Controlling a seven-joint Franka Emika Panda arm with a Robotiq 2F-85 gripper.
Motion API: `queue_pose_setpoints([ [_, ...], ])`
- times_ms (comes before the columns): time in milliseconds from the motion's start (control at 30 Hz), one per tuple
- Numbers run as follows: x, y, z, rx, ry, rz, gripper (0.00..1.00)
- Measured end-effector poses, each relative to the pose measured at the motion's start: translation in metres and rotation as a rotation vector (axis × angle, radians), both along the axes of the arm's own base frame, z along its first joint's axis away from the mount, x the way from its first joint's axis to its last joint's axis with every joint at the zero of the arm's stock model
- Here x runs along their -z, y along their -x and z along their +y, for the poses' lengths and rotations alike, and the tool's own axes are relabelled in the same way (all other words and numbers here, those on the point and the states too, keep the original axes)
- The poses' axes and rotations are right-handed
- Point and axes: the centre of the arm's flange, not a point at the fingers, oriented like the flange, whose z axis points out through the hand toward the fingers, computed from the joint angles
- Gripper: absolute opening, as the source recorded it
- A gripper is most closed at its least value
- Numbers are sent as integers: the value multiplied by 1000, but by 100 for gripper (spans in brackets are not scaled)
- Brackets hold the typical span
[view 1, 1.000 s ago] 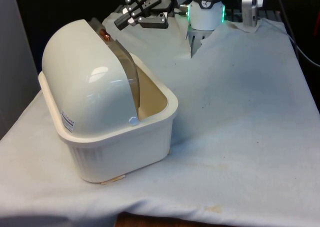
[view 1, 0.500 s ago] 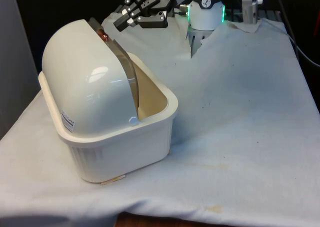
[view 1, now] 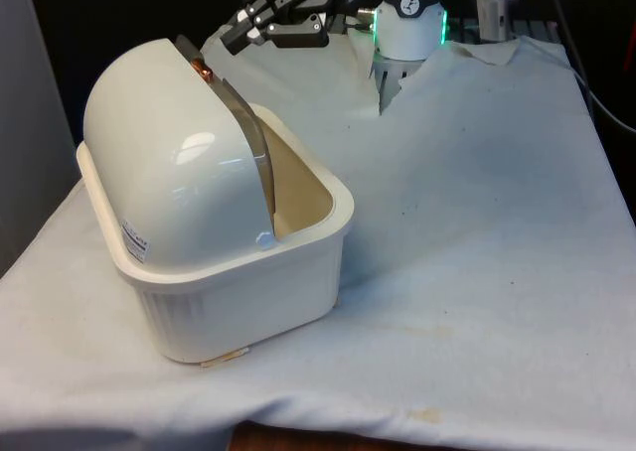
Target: Open the lid, then close it.
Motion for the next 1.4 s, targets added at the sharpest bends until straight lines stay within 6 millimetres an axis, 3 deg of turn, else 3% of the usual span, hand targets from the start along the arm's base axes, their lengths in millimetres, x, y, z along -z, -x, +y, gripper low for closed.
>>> queue_pose_setpoints([
  [1133, -10, -1, 4, 1, -91, -187, 0],
  [1400, -18, -1, -10, 3, -118, -224, 0],
])
